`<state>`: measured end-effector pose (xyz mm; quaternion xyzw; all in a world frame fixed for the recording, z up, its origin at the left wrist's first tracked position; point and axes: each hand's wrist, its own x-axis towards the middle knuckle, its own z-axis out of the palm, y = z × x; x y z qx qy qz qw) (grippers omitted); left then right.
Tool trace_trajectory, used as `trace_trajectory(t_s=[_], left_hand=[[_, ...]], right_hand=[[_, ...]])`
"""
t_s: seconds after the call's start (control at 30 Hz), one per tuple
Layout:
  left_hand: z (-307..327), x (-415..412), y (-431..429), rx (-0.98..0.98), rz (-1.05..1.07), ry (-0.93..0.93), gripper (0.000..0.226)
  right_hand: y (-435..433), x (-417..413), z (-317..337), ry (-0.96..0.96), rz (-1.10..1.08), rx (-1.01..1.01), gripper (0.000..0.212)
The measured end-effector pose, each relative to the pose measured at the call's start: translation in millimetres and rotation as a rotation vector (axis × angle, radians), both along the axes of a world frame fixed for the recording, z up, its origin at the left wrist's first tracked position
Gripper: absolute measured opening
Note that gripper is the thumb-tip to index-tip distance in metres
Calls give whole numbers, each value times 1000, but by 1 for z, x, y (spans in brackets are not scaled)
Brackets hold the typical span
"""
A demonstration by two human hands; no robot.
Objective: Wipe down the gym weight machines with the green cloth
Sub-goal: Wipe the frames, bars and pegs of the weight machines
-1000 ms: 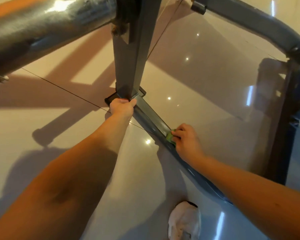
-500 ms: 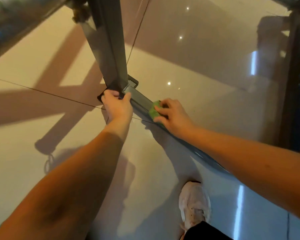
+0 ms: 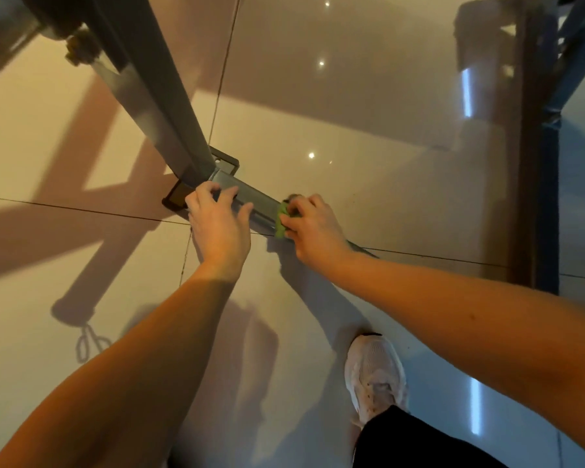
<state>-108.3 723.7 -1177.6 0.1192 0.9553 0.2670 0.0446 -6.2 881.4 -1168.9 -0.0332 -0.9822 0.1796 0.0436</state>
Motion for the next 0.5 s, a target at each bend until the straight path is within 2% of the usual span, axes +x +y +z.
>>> trace_trajectory(t_s=[0.1, 0.2, 0.4, 0.5], left_hand=[[1, 5, 6, -34, -55, -3, 39], [2, 15, 16, -16, -36, -33, 37], [9, 33, 24, -63, -32, -18, 38], [12, 32, 24, -98, -27, -14, 39]], right_hand=[[34, 67, -3, 21, -78, -46, 16], [42, 99, -3, -50, -149, -26, 21], [-6, 16, 10, -55, -147, -39, 21], [-13, 16, 6, -30, -138, -13, 25]])
